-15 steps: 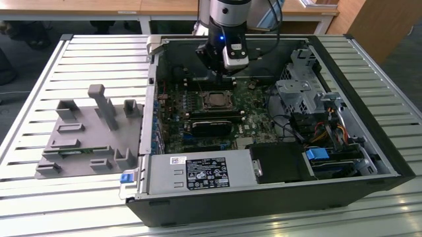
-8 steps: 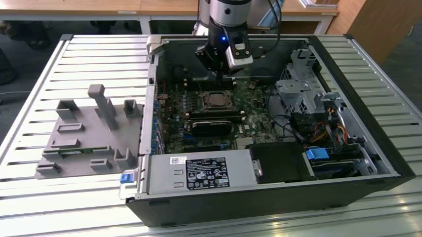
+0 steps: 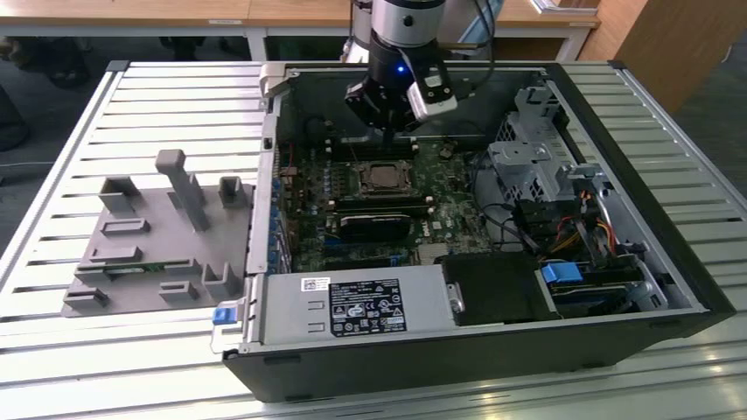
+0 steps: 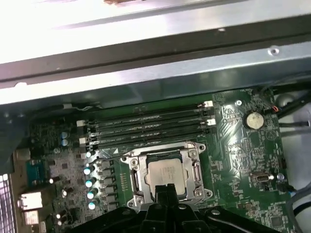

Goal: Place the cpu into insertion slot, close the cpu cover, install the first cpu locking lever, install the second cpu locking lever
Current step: 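Install the first cpu locking lever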

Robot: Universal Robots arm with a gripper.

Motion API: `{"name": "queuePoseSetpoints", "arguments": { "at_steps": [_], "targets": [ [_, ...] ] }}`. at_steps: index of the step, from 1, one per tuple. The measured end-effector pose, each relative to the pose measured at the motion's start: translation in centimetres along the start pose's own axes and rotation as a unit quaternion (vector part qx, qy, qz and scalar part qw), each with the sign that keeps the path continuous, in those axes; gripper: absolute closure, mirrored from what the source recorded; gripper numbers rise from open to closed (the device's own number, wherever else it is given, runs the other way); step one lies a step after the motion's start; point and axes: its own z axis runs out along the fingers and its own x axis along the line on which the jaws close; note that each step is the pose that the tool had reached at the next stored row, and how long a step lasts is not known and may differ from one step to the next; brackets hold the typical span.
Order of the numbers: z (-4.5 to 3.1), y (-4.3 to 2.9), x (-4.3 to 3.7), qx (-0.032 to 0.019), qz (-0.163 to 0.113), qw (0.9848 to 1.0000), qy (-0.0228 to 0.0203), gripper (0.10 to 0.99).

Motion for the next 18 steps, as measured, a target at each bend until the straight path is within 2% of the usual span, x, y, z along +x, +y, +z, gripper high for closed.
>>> {"name": "queuePoseSetpoints", "arguments": {
  "at_steps": [7,12,18],
  "targets": [
    [0.07,-0.01,0.02,0.0014,-0.053,0.9986,0.0026,0.980],
    [0.17,-0.25,1.50,0.0007,-0.054,0.9985,-0.0014,0.980],
    [0.26,-0.44,2.65,0.0005,-0.055,0.9985,-0.0029,0.980]
  ]
}}
